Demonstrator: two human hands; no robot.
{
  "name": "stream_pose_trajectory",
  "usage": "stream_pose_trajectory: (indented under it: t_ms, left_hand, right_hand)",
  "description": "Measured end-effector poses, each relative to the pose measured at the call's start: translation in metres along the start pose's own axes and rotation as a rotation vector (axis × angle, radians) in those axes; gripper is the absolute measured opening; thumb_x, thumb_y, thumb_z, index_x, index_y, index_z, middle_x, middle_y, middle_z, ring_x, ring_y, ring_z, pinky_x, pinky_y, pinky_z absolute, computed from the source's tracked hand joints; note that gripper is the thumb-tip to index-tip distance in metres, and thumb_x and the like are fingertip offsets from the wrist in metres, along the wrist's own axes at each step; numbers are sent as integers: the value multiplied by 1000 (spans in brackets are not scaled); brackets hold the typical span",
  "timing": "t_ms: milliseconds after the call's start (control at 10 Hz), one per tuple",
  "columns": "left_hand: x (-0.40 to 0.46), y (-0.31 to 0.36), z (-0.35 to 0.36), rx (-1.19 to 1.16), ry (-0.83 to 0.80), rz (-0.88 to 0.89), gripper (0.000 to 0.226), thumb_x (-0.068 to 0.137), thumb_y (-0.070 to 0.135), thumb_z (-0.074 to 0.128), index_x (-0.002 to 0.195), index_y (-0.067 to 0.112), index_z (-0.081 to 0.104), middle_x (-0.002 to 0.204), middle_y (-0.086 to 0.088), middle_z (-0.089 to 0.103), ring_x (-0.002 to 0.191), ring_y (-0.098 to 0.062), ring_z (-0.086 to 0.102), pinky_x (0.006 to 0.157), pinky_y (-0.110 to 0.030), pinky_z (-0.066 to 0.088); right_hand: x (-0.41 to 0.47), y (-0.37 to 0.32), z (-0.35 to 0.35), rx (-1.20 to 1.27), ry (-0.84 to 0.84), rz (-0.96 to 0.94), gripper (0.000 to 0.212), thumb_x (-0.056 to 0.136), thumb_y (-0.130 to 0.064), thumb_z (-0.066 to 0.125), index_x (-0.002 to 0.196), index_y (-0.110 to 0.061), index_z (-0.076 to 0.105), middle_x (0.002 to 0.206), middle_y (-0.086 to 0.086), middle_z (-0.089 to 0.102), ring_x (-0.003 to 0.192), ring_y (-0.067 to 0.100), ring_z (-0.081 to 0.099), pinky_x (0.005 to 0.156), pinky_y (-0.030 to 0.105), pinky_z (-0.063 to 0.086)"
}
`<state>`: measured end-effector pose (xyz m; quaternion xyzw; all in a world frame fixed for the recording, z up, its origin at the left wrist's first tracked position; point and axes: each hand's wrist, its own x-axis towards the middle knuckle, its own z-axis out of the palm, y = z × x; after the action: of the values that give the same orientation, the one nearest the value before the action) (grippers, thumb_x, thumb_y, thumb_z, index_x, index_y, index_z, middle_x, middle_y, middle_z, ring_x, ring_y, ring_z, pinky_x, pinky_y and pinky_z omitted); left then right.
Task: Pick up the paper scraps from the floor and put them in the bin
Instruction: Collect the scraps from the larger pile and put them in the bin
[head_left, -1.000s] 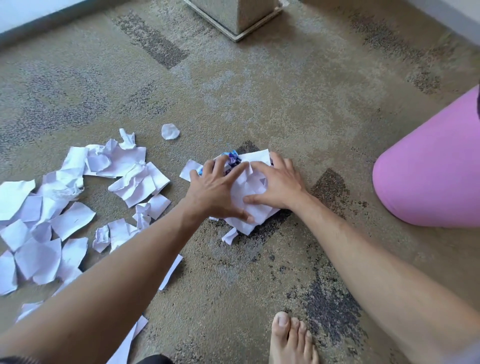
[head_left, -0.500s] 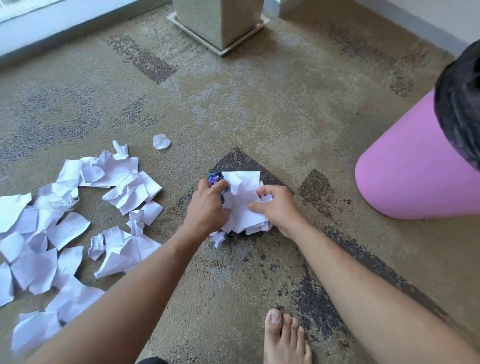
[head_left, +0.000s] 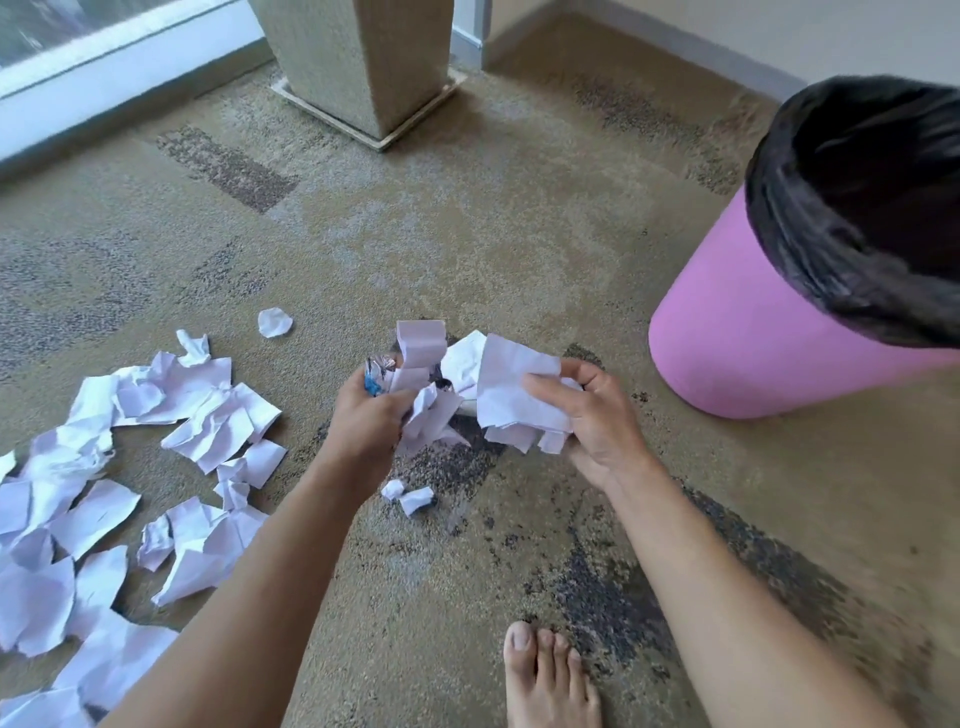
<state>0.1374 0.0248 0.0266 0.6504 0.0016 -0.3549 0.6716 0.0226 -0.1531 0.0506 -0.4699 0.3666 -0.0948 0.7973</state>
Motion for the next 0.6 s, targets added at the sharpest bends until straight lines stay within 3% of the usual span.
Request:
stream_pose_trajectory:
  t_ms: [100,200,300,400,500,600]
  left_hand:
    - [-14,29,28,-67,-67,90,16,82,-18,50,68,-10,52,48,-20,48,41,-35,44,54,-62,53]
    - [-30,67,59,-139,-90,140,27,88,-18,47,76,0,64,59,-11,65,49,-25,64,42,-27,49]
    - [-35,97,91,-197,-138,185,23,93,-11,45,89,-1,66,66,-5,66,49,-13,65,45,-21,51]
    - [-31,127,143,-134,-173,200,25,95,-4,43,117,3,53,88,-3,62,64,-4,67,61,-19,55]
    - [-31,153,190,-84,-310,286,22,89,-5,49,109,3,53,85,-5,62,66,-11,66,64,-24,55]
    - [-43,177,247,-157,-465,277,27,73,-6,50,97,4,51,79,-18,53,67,-29,49,62,-35,45]
  right_hand:
    - [-20,-32,0,85,13,-84,17,78,4,70,85,-12,67,76,5,72,64,19,69,50,27,54]
    - [-45,-70,-1,130,25,-191,15,79,4,68,85,-10,67,73,2,73,65,17,70,52,26,55]
    - [-70,-112,-6,139,40,-293,15,80,4,68,82,-11,67,73,3,73,67,17,70,56,28,56]
    - [-90,-157,-23,161,119,-424,13,81,4,67,84,-8,64,70,4,71,61,15,67,52,24,52]
    - [-95,-196,-57,152,236,-531,12,81,4,66,88,-5,65,72,5,71,61,16,67,52,22,51]
    - [-84,-227,-100,89,397,-574,10,81,0,68,83,-9,65,77,6,68,57,13,64,51,21,49]
